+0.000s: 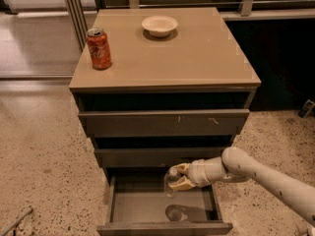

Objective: Pick water bottle from bottom drawer and place on counter

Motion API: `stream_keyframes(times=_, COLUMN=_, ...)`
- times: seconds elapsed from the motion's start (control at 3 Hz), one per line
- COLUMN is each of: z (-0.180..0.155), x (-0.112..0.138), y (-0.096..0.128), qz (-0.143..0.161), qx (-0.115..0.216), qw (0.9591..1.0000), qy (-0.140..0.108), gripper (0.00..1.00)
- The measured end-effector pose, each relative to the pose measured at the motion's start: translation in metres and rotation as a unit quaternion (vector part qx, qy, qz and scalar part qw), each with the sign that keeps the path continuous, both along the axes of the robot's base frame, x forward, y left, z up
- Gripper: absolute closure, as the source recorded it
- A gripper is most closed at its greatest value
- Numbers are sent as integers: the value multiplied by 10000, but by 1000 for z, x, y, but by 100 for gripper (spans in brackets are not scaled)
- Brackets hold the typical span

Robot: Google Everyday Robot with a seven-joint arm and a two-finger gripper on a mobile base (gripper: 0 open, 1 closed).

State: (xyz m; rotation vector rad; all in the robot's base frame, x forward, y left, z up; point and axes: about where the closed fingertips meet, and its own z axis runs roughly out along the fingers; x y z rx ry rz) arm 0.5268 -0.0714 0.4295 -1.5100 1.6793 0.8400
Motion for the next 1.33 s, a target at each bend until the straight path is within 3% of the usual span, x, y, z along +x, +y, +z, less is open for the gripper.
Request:
stream_keyframes(times=0.33, z=35, x=-7, y=6, qz=32, qx=-6, qw=10000, qy=5, gripper=100)
stream_keyframes(times=0.67, z=106, x=-18, y=8, qz=21, qx=-95, qw=9999, qy=98, gripper=100)
stream_keyframes(times=1.0, z=186, x=-23, y=9, qz=-21, qx=-299, qw=9994, qy=188, gripper=100)
stream_keyframes(times=1.33, z=291, x=-31, y=16, qz=-58, qx=-442, qw=9988, qy=179, gripper=100)
